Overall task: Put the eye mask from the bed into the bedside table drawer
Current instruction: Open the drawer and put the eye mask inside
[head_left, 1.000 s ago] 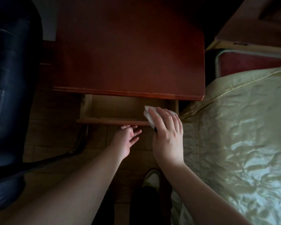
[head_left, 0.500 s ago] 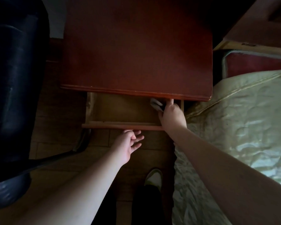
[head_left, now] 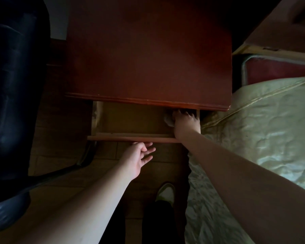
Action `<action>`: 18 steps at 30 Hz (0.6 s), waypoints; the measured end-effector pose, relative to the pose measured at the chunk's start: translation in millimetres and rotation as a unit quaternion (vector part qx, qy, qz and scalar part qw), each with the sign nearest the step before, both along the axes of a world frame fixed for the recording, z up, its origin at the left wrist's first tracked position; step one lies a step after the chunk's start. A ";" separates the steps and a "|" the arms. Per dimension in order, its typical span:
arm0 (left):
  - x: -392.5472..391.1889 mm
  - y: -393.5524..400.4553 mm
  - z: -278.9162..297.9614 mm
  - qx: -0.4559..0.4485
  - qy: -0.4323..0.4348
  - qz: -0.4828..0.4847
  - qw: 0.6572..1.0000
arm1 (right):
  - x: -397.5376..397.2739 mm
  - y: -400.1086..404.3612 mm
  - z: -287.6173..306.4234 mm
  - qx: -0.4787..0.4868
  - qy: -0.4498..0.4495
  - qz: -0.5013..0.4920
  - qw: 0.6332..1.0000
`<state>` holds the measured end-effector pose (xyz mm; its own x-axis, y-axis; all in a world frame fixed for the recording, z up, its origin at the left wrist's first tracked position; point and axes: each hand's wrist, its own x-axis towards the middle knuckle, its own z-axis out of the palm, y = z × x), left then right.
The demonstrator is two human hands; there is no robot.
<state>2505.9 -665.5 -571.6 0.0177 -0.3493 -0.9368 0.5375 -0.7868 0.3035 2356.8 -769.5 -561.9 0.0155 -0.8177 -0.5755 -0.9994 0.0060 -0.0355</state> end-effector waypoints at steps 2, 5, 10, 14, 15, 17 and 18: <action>-0.6 0.5 3.1 0.002 0.002 0.000 1.000 | 0.4 -6.1 -4.6 0.072 0.040 -0.014 0.996; -0.4 0.7 7.7 0.005 0.010 -0.002 1.000 | -0.3 -10.9 -8.8 0.131 0.062 -0.005 0.989; 2.0 -0.5 8.3 0.001 0.017 0.009 1.000 | 0.5 2.8 1.3 0.164 0.016 -0.013 0.986; -3.3 -1.7 8.9 -0.007 0.020 -0.002 1.000 | 0.4 22.3 7.0 0.160 -0.002 0.036 0.986; -4.1 -1.5 10.0 -0.011 0.020 -0.004 1.000 | 0.0 25.2 7.6 0.153 -0.003 0.033 0.988; -3.5 -1.7 12.5 -0.018 0.022 -0.007 1.000 | -0.3 28.2 7.2 0.137 -0.006 0.027 0.990; -2.3 -2.4 13.7 -0.021 0.023 -0.008 0.999 | -0.3 29.0 7.3 0.133 -0.008 0.029 0.991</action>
